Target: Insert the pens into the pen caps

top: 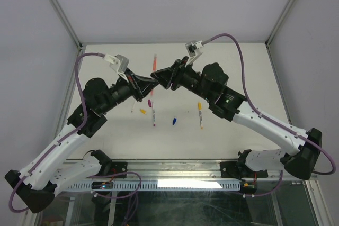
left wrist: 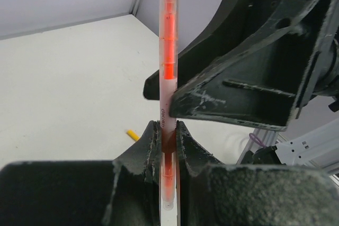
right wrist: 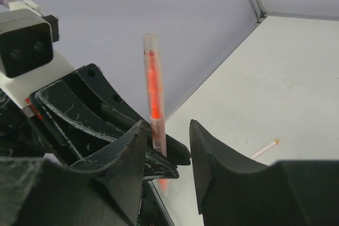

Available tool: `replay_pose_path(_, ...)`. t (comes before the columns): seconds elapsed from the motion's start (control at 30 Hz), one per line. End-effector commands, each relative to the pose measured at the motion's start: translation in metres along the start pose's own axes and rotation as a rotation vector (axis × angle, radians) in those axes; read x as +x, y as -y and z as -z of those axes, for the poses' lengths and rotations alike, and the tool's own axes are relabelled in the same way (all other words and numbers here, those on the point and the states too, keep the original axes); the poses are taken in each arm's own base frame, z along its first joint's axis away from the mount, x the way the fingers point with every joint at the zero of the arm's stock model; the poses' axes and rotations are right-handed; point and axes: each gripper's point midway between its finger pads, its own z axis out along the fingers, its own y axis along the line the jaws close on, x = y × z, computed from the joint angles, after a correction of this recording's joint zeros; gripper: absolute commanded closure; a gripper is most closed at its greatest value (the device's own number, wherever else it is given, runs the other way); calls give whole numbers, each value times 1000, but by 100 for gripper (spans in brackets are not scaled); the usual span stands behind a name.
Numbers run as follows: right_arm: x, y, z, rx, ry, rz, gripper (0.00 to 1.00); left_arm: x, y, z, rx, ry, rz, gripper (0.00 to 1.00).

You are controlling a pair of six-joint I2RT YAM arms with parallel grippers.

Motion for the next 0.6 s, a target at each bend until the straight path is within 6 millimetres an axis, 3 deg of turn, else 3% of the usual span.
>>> replay_pose_path(0.0,-19,-25,-5,-83,33,4,62,-10,15,-1,73,31,-6,100)
replay_pose_path(0.23,-12,-17,-4,-58,23,-6,90,-5,10,-3,54,21,10,100)
replay_pose_path(0.37,-12,-4,1,13,23,6,99,0,6,-3,38,14,20,74)
replay_pose_path(0.57,-13,32,20,210,27,58,100,12,-9,-1,-31,-23,25,53)
